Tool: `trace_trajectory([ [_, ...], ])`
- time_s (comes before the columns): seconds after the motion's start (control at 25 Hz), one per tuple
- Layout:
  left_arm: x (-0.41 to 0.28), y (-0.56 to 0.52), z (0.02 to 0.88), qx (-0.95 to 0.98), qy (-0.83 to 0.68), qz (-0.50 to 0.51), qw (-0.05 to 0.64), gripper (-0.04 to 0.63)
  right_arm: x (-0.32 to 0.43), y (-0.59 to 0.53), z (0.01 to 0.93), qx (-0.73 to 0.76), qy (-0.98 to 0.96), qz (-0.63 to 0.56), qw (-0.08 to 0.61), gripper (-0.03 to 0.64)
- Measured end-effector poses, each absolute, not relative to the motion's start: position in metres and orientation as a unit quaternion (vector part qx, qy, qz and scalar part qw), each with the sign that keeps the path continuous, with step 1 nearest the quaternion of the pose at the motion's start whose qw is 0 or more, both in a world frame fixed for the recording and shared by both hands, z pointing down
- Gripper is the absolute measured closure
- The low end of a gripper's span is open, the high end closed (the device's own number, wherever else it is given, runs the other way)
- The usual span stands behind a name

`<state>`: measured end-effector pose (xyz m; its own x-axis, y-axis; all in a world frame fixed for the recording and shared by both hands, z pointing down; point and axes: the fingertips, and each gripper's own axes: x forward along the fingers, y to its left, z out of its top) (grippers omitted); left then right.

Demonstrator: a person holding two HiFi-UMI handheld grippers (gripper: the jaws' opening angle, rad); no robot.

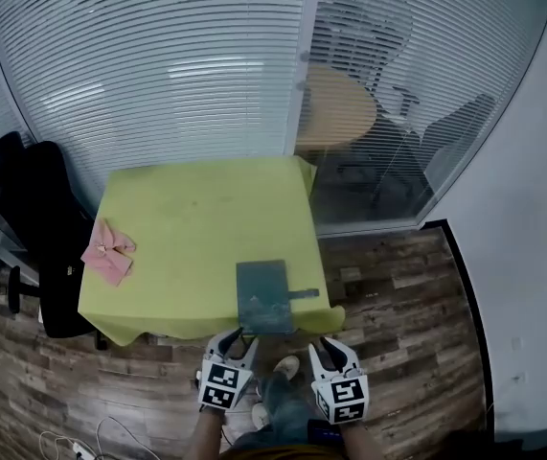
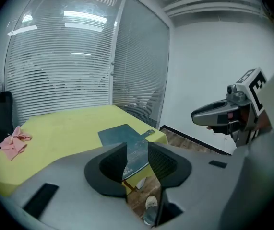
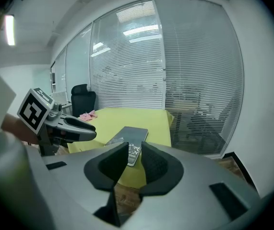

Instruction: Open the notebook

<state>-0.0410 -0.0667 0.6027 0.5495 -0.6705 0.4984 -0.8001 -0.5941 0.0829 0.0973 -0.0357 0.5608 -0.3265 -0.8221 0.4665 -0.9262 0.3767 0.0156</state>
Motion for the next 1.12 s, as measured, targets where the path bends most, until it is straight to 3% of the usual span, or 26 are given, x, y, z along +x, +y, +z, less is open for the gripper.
trace_trajectory([
  [0.92,-0.033,-0.079,0.659,0.862,-0.391,0.276,0.169,0.437,0.096,-0.063,0.613,0.51,-0.813,0.171,0.222,0.535],
  [1.12,-0.031,-0.081,0.676,0.86,-0.375,0.315,0.142,0.422,0.101,-0.07,0.626,0.512,-0.809,0.185,0.221,0.535],
])
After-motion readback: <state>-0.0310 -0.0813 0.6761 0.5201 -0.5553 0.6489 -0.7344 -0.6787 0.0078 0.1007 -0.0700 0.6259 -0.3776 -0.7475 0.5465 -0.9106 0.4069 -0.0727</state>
